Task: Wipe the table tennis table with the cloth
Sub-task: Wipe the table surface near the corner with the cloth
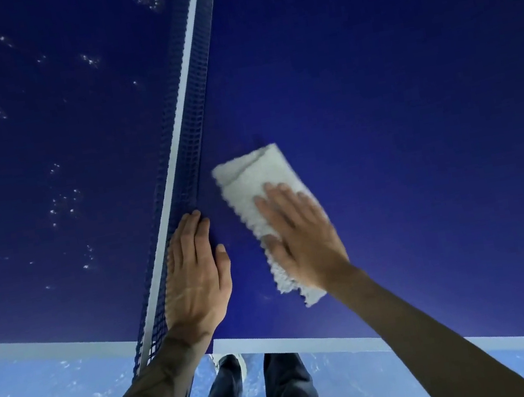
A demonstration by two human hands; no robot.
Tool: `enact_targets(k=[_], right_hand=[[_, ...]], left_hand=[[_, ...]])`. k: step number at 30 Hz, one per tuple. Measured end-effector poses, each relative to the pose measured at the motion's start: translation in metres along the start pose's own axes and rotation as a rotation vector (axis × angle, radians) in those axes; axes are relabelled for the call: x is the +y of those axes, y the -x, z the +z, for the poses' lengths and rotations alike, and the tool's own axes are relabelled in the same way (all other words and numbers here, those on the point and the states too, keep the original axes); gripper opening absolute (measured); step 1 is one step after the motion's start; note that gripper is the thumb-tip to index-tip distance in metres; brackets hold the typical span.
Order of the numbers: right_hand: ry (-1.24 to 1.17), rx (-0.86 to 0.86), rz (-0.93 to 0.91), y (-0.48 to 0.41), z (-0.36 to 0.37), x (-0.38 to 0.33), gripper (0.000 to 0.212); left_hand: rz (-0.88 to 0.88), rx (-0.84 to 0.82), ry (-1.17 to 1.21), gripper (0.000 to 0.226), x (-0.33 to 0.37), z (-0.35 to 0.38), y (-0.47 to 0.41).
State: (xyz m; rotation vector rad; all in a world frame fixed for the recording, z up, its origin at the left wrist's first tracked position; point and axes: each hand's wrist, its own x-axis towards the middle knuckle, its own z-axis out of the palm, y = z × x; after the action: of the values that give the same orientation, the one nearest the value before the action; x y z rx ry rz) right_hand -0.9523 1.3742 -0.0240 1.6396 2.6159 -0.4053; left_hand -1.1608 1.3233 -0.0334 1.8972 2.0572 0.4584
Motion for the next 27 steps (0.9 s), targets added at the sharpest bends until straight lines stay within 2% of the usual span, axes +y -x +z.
enact_targets(k=[3, 5, 7, 10, 12, 15, 18, 24, 27], right_hand=[[0.025, 0.051, 0.216, -0.028, -0.011, 0.018, 0.065], [0.005, 0.060, 0.254, -0.056, -0.013, 0.006, 0.067], [0.011, 0.048, 0.174, -0.066, -0.007, -0.015, 0.067], [0.042, 0.011, -0.049, -0.036, 0.006, -0.030, 0.063], [0.013, -0.006, -0.065, -0.005, 0.009, -0.022, 0.062], [0.003, 0.022, 0.167, 0.038, 0.011, -0.014, 0.063], [-0.021, 0.074, 0.362, 0.049, 0.018, -0.038, 0.064], [0.036, 0.032, 0.166, -0.020, 0.022, -0.090, 0.067], [0.063, -0.003, 0.072, -0.025, 0.027, -0.110, 0.068]], left_hand=[[0.008, 0.009, -0.011, 0.048, -0.001, 0.002, 0.001], [0.013, 0.019, -0.015, 0.046, -0.002, 0.002, 0.002], [0.021, 0.027, 0.002, 0.045, -0.002, 0.002, 0.002], [0.008, 0.016, 0.069, 0.048, -0.002, -0.002, 0.003], [-0.012, -0.001, 0.104, 0.049, 0.000, -0.007, 0.008], [-0.038, -0.021, 0.162, 0.050, 0.003, -0.015, 0.020], [-0.060, -0.019, 0.227, 0.048, 0.002, -0.019, 0.033], [-0.096, 0.013, 0.396, 0.045, 0.000, -0.034, 0.043], [-0.095, 0.068, 0.473, 0.042, 0.002, -0.041, 0.047]])
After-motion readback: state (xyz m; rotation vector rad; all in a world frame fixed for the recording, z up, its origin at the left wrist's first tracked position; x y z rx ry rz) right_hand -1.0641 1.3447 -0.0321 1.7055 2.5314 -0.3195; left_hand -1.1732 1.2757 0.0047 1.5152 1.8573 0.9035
